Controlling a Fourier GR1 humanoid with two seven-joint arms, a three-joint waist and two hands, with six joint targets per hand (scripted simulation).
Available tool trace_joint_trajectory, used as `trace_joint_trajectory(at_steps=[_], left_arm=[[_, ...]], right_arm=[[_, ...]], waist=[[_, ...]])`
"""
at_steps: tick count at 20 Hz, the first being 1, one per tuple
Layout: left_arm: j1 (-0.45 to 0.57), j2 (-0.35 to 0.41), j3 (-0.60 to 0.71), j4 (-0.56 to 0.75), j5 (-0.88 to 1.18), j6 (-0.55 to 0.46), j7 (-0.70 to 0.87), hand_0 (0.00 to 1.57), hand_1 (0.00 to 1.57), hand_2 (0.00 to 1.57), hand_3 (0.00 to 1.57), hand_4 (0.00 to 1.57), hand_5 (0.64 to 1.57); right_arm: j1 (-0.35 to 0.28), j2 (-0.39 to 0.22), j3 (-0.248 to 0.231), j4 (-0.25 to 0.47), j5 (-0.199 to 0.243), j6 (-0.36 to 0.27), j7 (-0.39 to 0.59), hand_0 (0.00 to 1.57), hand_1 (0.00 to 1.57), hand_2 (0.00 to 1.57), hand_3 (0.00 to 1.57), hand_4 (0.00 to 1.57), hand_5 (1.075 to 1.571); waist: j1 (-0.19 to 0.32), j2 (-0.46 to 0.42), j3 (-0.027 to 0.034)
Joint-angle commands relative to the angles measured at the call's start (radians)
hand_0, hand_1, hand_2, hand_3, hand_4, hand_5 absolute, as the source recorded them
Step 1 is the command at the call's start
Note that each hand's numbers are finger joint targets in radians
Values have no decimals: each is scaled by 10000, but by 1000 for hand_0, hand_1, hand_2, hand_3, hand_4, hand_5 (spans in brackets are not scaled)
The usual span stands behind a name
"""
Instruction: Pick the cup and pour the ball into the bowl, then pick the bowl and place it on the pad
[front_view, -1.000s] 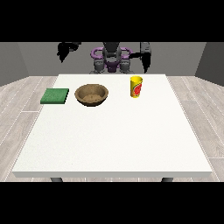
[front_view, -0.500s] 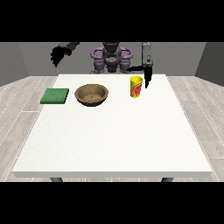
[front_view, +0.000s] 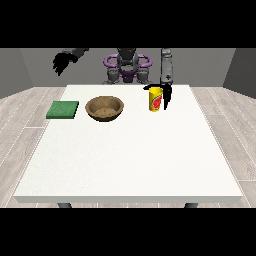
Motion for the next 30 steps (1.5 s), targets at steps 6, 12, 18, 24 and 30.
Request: trace_joint_trajectory(at_steps=[6, 12, 18, 24, 30], left_arm=[[-579, 329, 469, 2083, -872, 1932, -1981, 1226, 1226, 1571, 1571, 1336, 1481], [-889, 569, 458, 2516, -1003, 2234, -1721, 1286, 1286, 1571, 1571, 1391, 1447], [-1502, -308, -1503, 1597, -3063, 4126, 976, 1289, 1289, 1571, 1571, 1411, 1446], [-2406, 651, -3453, 2476, -6546, 6018, 2993, 1362, 1362, 1571, 1571, 1448, 1533], [-3909, -273, -5194, 3316, -9238, 5763, 6523, 1361, 1361, 1571, 1571, 1441, 1545]], right_arm=[[-430, -691, -279, -768, -809, 799, 384, 0, 0, 0, 140, 647, 1569], [-352, -1826, -1485, 301, -1838, 1695, 731, 0, 0, 0, 149, 631, 1565], [-253, -1690, -1537, 2166, -1115, 1424, 314, 0, 0, 0, 327, 639, 1565], [-313, -1702, -1455, 2653, -1331, 1685, 564, 0, 0, 0, 174, 643, 1562], [-334, -1940, -1932, 4008, -1231, 1807, -35, 0, 0, 0, 0, 681, 1559]], waist=[[-1187, 894, -10], [-1024, 421, 1], [-35, -1432, 32], [-267, -1866, 89], [355, -2373, 51]])
